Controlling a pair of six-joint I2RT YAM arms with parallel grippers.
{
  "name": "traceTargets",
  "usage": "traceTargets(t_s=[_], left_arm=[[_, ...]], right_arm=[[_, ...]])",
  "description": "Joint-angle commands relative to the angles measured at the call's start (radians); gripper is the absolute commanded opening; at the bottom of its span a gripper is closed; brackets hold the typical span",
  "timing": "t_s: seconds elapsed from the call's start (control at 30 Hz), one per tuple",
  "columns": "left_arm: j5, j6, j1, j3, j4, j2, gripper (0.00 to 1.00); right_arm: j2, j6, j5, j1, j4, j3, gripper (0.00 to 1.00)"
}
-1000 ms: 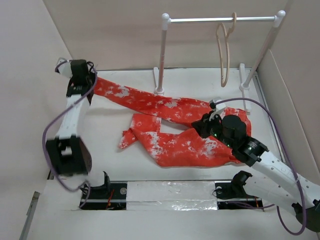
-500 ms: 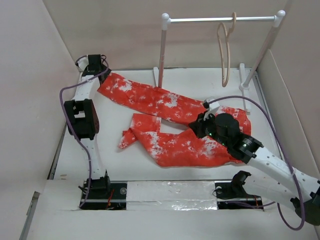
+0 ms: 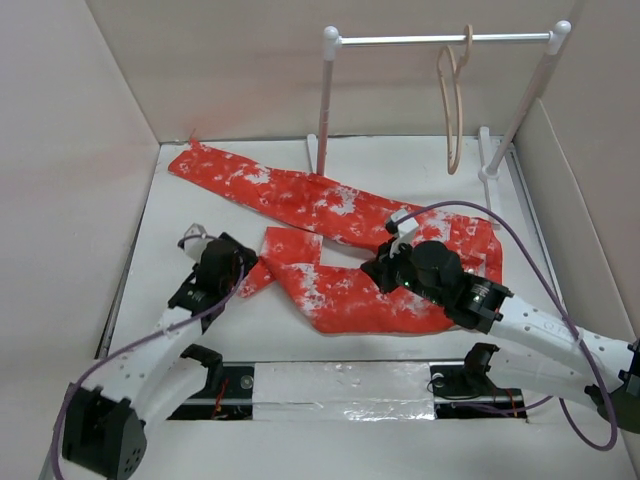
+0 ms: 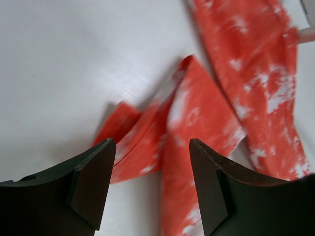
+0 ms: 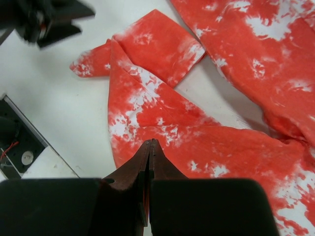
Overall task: Place the trousers on the hanger
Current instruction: Flatten out the trousers at the center of the board.
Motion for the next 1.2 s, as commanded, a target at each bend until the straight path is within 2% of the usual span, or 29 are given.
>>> traceTargets(t_s=[0.0, 0.07, 0.13, 0.23, 0.37, 0.53, 0.57, 0.6, 0.63, 0.73, 0.8, 0.83, 0.93, 0.97, 1.03, 1.1, 1.17], left_arm=[[-0.047, -0.126, -0.007, -0.1, -0.154, -0.217, 0.59], [-0.047, -0.146, -0.007, -0.146, -0.217, -0.304, 0.61], [-0.038, -0.153, -0.016, -0.167, -0.251, -0.353, 0.69], [0.006, -0.163, -0.016, -0.2, -0.248, -0.303, 0.71], [0.072, -0.158, -0.016, -0.236, -0.171, -0.243, 0.69], [0.074, -0.14, -0.016, -0.251, -0.134, -0.25, 0.5], [0.08, -0.131, -0.016, -0.253, -0.121, -0.25, 0.42], [0.085, -0.118, -0.016, -0.251, -0.105, -0.249, 0.13], [0.086, -0.108, -0.016, -0.242, -0.09, -0.247, 0.01], [0.01, -0.036, -0.016, -0.112, -0.122, -0.243, 0.0], [-0.116, 0.02, -0.016, 0.069, -0.157, -0.223, 0.0], [-0.192, 0.078, -0.016, 0.193, -0.177, -0.198, 0.0], [-0.262, 0.164, -0.016, 0.364, -0.191, -0.16, 0.0], [-0.298, 0.22, -0.016, 0.461, -0.193, -0.149, 0.0], [-0.335, 0.276, -0.016, 0.542, -0.174, -0.12, 0.0], [-0.377, 0.363, 0.005, 0.652, -0.15, -0.08, 0.0], [-0.392, 0.409, 0.014, 0.69, -0.144, -0.043, 0.0]], right_arm=[[-0.031, 0.009, 0.042, 0.007, 0.046, -0.005, 0.0], [-0.032, 0.01, 0.042, 0.007, 0.038, -0.004, 0.0], [-0.034, 0.013, 0.045, 0.007, 0.033, -0.002, 0.01], [-0.04, 0.019, 0.051, 0.007, 0.027, -0.001, 0.06], [-0.046, 0.024, 0.065, 0.007, 0.017, 0.001, 0.13], [-0.04, 0.033, 0.097, 0.007, 0.017, -0.007, 0.16], [-0.037, 0.033, 0.104, 0.007, 0.015, -0.007, 0.16], [-0.032, 0.036, 0.114, 0.007, 0.013, -0.008, 0.17], [-0.029, 0.038, 0.135, 0.007, 0.012, -0.008, 0.17], [-0.028, 0.047, 0.173, 0.007, -0.006, -0.008, 0.28], [-0.032, 0.053, 0.183, 0.007, -0.02, -0.014, 0.36], [-0.04, 0.056, 0.187, -0.002, -0.023, -0.017, 0.37], [-0.055, 0.062, 0.195, -0.012, -0.036, -0.028, 0.37], [-0.069, 0.064, 0.197, -0.012, -0.045, -0.031, 0.37], [-0.084, 0.064, 0.204, -0.021, -0.051, -0.039, 0.37], [-0.103, 0.059, 0.2, -0.033, -0.06, -0.045, 0.41], [-0.103, 0.059, 0.194, -0.044, -0.063, -0.047, 0.43]])
